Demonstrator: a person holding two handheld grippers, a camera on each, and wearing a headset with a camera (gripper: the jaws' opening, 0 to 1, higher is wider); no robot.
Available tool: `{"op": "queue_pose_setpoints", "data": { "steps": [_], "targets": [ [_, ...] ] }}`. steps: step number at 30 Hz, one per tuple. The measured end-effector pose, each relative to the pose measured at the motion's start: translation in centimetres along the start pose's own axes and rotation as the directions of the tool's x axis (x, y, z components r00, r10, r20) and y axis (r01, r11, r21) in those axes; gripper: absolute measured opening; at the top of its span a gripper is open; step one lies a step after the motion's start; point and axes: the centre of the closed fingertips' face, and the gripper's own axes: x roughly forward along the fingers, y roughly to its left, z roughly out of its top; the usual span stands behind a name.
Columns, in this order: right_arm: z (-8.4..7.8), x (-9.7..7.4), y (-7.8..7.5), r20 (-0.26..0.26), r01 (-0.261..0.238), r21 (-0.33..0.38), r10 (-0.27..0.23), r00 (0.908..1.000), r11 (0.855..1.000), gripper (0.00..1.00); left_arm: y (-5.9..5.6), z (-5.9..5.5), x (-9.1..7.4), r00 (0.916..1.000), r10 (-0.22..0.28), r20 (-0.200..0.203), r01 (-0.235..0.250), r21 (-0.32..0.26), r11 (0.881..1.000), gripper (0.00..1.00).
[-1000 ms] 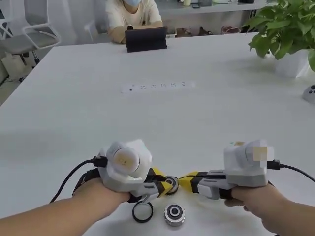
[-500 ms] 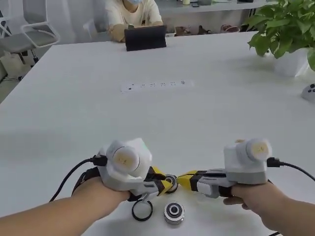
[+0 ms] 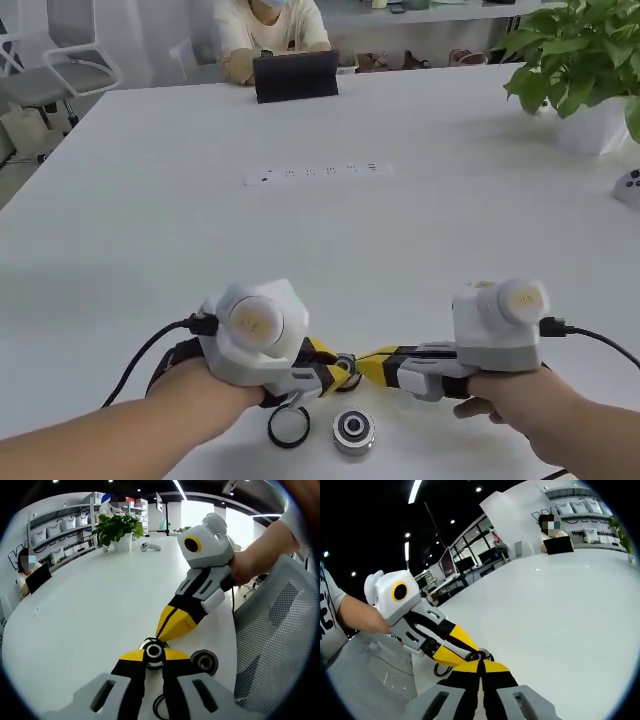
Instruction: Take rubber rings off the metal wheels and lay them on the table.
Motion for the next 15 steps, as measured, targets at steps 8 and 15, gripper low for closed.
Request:
{"op": "queue_pose_setpoints", "data": {
  "steps": [8,15],
  "targets": [
    [0.1,0.1,0.4,0.002,-0.013,0.003,0.013,0.9999,1.000,0.00,0.0,0.0,0.0,1.0000,-0.002,-0.003,0.002,0.002,1.000,0.07],
    [0.8,0.4,1.6,0.042,-0.065,0.035,0.063,0.9971,0.997,0.00,0.0,0.0,0.0,1.0000,-0.003,-0.003,0.003,0.002,1.000,0.07]
  ]
}}
